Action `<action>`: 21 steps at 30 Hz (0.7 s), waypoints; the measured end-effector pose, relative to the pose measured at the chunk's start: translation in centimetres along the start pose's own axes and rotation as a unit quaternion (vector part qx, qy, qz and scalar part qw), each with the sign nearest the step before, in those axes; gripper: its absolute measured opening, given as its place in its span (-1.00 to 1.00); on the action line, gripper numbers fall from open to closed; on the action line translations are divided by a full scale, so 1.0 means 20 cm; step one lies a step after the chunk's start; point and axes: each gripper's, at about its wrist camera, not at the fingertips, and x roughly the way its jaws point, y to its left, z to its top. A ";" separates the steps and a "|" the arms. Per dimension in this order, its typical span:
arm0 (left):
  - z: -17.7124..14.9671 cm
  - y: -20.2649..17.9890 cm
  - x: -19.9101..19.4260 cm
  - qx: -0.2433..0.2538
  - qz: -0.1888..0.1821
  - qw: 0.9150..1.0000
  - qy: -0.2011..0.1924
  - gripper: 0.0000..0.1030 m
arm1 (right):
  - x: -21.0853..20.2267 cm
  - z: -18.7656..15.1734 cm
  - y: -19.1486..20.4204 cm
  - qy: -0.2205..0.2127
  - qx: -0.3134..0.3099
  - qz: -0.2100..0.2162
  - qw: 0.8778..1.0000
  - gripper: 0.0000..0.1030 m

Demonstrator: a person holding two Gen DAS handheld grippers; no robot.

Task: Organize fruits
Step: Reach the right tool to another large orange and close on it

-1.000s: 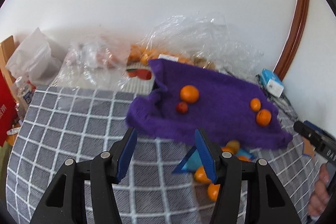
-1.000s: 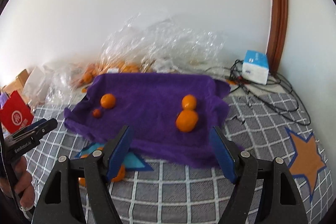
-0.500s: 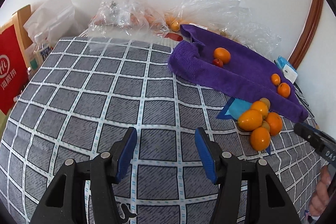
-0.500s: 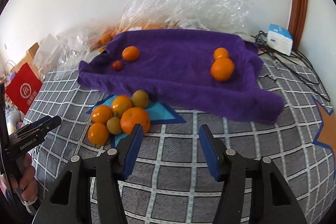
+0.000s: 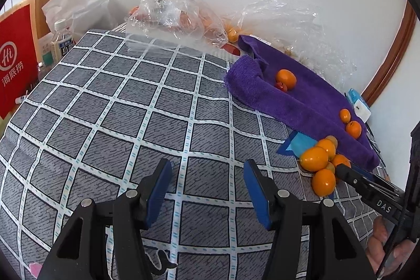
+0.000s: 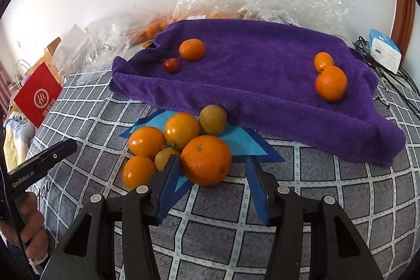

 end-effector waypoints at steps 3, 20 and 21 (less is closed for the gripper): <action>0.00 -0.01 0.00 0.006 0.004 1.000 0.000 0.06 | 0.02 0.02 0.01 0.003 -0.008 -0.008 1.000 0.00; -0.01 -0.02 0.00 0.004 -0.011 1.000 0.004 0.06 | -0.14 -0.07 -0.18 -0.021 0.003 -0.069 0.997 -0.19; -0.01 -0.02 0.00 0.006 -0.009 1.000 0.004 0.06 | -0.14 -0.08 -0.19 -0.018 0.006 -0.069 0.997 -0.19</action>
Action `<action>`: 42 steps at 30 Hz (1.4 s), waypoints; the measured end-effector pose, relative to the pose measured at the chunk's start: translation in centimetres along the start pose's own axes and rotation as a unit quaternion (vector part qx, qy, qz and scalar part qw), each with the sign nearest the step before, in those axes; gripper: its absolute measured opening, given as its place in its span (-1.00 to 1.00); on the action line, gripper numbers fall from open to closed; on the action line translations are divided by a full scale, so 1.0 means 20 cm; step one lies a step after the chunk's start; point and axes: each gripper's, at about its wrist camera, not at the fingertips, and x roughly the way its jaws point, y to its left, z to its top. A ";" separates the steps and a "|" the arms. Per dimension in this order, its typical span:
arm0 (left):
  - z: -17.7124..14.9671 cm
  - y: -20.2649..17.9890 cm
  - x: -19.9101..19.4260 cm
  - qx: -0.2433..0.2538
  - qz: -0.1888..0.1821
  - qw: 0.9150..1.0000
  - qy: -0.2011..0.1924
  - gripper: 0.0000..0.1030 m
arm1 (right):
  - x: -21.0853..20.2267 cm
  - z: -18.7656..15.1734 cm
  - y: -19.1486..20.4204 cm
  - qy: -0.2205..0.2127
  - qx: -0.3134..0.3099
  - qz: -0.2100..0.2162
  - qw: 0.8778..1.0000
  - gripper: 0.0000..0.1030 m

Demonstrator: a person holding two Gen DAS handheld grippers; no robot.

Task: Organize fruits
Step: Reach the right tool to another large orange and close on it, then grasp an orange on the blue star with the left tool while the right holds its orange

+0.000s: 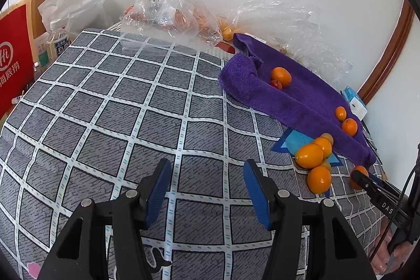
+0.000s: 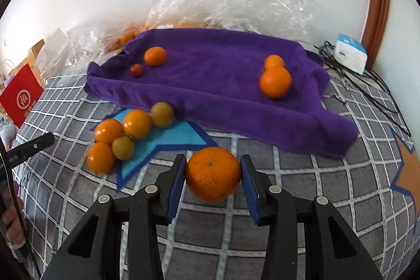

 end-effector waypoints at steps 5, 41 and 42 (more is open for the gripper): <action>-0.01 -0.02 0.00 0.009 0.014 1.000 -0.004 0.06 | 0.03 -0.02 -0.02 0.009 0.001 -0.003 1.000 -0.18; -0.02 -0.41 -0.02 0.075 -0.057 0.995 0.041 0.25 | -0.01 -0.11 -0.17 0.005 0.029 -0.004 1.000 -0.10; -0.02 -0.45 -0.02 0.079 -0.059 0.994 0.041 0.25 | -0.01 -0.11 -0.18 0.006 0.030 -0.002 1.000 -0.10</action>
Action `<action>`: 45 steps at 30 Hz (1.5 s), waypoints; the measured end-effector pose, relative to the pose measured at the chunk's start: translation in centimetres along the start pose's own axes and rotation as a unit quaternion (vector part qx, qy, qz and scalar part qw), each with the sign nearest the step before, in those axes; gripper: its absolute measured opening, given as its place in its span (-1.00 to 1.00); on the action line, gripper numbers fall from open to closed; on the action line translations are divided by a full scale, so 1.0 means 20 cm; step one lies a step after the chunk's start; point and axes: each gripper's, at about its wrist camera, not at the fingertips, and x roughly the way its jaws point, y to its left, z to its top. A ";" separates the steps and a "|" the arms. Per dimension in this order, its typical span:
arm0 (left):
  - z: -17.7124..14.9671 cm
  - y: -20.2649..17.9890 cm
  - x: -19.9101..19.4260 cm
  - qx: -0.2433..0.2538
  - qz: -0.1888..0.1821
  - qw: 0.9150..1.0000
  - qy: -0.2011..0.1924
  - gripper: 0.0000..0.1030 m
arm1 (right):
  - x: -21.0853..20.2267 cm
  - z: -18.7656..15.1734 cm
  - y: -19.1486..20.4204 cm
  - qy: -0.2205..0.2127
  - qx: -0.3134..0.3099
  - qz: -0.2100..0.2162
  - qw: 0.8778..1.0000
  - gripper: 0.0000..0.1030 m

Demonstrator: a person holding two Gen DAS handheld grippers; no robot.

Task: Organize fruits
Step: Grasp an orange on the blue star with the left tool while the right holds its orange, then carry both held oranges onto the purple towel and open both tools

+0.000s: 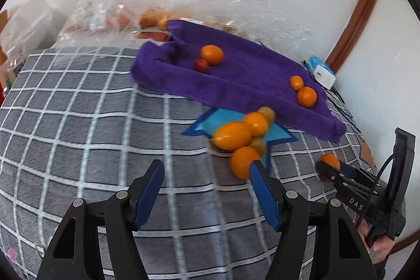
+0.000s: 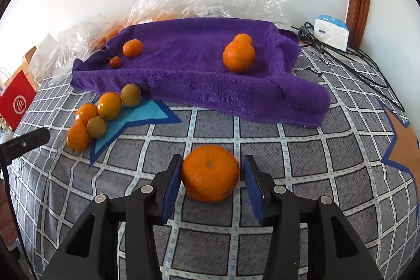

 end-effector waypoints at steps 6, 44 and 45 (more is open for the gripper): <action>0.00 -0.15 0.07 0.031 -0.005 0.999 0.012 0.15 | -0.01 0.00 -0.03 -0.012 0.017 0.008 1.000 -0.19; 0.18 0.04 -0.09 0.000 0.040 0.998 -0.054 -0.42 | -0.09 0.06 -0.03 -0.037 0.018 0.019 0.999 -0.20; 0.21 0.05 -0.09 -0.003 0.037 0.998 -0.059 -0.42 | -0.11 0.08 -0.03 -0.042 0.019 0.021 0.999 -0.20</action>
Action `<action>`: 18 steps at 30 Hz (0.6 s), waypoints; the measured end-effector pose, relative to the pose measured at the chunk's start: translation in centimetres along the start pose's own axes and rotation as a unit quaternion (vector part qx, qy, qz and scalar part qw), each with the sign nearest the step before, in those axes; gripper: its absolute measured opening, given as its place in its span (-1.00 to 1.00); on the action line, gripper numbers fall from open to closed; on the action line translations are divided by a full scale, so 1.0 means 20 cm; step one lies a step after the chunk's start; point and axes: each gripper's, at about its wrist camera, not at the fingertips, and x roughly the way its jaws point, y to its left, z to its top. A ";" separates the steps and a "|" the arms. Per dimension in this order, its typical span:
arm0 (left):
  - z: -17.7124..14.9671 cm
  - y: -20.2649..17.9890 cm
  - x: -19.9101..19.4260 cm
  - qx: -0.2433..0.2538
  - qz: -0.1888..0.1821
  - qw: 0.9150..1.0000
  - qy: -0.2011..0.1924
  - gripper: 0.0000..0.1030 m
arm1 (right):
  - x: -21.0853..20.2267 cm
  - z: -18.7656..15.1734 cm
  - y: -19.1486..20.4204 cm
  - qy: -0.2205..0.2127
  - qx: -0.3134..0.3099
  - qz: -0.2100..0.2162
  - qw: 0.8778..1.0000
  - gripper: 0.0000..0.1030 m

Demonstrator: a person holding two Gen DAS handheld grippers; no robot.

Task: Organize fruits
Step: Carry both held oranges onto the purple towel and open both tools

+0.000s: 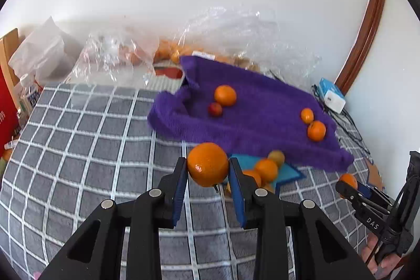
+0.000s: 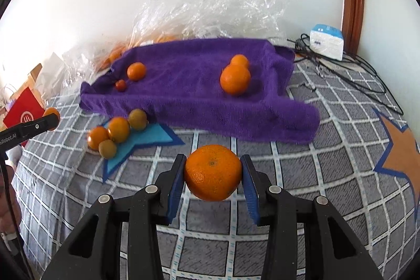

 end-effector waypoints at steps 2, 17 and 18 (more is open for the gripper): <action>0.06 0.01 0.00 -0.013 -0.009 1.000 -0.009 -0.42 | -0.03 0.07 0.01 -0.009 0.002 0.003 1.000 -0.20; 0.40 0.00 0.24 -0.030 0.009 0.998 -0.062 -0.42 | 0.12 0.54 0.13 -0.059 -0.012 -0.013 0.998 -0.20; 0.39 0.01 0.27 -0.034 0.009 0.998 -0.059 -0.42 | 0.15 0.55 0.13 -0.058 -0.011 -0.013 0.998 -0.20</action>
